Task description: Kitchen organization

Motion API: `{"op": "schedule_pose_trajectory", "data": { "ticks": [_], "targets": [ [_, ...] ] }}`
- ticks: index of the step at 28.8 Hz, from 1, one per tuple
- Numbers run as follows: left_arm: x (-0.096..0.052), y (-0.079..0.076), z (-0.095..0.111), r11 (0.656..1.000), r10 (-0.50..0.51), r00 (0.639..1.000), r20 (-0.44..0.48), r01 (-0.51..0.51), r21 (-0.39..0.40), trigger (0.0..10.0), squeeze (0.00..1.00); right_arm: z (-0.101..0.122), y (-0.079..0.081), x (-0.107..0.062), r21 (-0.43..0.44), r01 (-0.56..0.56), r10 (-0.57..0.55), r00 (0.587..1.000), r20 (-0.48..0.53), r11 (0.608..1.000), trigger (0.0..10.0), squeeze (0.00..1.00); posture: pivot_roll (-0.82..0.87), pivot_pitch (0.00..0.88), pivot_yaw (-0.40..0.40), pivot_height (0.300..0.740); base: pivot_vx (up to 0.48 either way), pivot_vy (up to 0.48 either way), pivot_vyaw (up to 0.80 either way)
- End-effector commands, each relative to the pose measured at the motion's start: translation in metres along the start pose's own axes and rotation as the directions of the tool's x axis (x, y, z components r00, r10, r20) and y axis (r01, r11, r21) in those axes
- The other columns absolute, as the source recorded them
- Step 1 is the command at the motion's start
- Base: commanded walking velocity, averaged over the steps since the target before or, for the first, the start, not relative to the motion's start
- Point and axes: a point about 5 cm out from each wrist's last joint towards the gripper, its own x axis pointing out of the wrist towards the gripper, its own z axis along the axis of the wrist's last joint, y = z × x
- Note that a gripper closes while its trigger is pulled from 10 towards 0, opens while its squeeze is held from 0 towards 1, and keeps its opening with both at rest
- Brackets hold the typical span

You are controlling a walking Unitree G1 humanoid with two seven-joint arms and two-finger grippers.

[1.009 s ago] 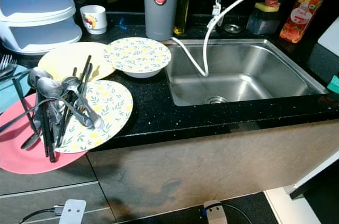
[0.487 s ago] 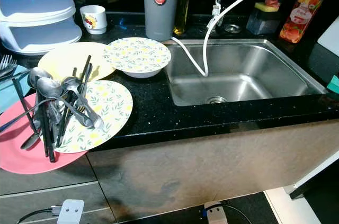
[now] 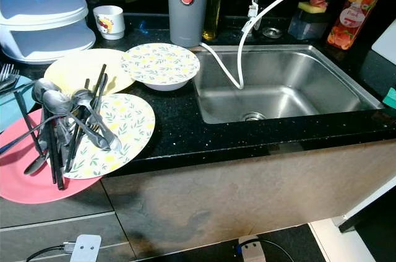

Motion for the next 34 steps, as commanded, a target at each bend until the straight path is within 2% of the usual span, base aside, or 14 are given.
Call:
{"op": "schedule_pose_trajectory", "data": {
  "ticks": [1,15,20,25,30,34],
  "targets": [
    [-0.002,-0.001,-0.004,1.000,-0.011,1.000,-0.003,0.011,-0.017,10.0,0.00,-0.008,0.001,-0.001,0.007,-0.001,0.001,1.000,-0.026,1.000,10.0,0.00,0.07,0.145,-0.064,0.740,0.000,0.000,0.00],
    [-0.004,-0.001,-0.006,0.997,-0.057,0.998,-0.002,0.057,-0.044,10.0,0.00,-0.008,0.002,-0.001,0.007,-0.001,0.001,1.000,-0.022,1.000,10.0,0.00,0.08,0.147,-0.063,0.740,0.000,0.000,0.00],
    [-0.004,-0.001,-0.004,0.987,-0.103,0.995,0.010,0.103,-0.120,10.0,0.00,-0.007,0.001,-0.001,0.002,-0.002,0.002,1.000,-0.023,1.000,10.0,0.00,0.09,0.142,-0.061,0.740,0.000,0.000,0.00],
    [-0.006,-0.009,-0.004,0.951,-0.210,0.977,0.026,0.211,-0.225,10.0,0.00,-0.003,0.003,0.000,0.023,0.000,0.001,1.000,-0.009,1.000,10.0,0.00,0.08,0.145,-0.048,0.740,0.000,0.000,0.00],
    [-0.005,-0.008,-0.003,0.934,-0.219,0.975,0.026,0.217,-0.284,10.0,0.00,-0.008,0.005,-0.001,0.013,-0.004,0.004,1.000,-0.023,1.000,10.0,0.00,0.08,0.146,-0.039,0.740,0.000,0.000,0.00],
    [-0.007,-0.011,-0.007,0.927,-0.275,0.962,0.007,0.267,-0.263,10.0,0.00,-0.008,0.005,-0.001,0.036,0.003,-0.002,1.000,-0.016,0.999,10.0,0.00,0.07,0.141,-0.034,0.740,0.000,0.000,0.00]
  ]
}}
